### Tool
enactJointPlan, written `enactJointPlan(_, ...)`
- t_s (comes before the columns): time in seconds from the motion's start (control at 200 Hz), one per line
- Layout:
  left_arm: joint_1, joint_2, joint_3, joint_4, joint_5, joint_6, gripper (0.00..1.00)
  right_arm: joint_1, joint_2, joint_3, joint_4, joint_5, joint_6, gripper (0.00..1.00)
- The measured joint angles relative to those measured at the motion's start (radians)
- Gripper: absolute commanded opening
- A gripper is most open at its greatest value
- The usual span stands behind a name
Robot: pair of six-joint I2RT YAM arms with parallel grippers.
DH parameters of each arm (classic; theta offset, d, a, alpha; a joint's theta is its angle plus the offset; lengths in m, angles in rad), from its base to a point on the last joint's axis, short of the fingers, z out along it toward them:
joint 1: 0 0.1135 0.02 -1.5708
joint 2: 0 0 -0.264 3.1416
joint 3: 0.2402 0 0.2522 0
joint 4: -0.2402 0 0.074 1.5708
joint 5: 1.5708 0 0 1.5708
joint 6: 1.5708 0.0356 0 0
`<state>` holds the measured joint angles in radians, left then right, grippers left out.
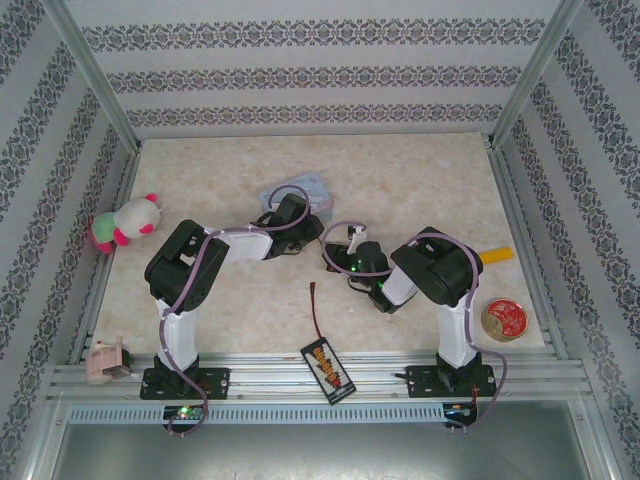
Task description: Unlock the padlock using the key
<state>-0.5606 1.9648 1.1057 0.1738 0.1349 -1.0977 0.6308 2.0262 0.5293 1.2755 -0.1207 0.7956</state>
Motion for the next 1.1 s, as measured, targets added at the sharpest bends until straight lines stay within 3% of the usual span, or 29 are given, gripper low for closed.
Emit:
enactJointPlan(0.555, 0.0, 0.0, -0.015, 0.03, 0.001, -0.006, 0.11, -0.02, 0.002, 0.002, 0.008, -0.001, 0.116, 0.0)
enactJointPlan(1.099, 0.011, 0.0, -0.015, 0.035, -0.007, -0.018, 0.12, -0.005, 0.011, 0.034, -0.019, 0.009, 0.091, 0.0)
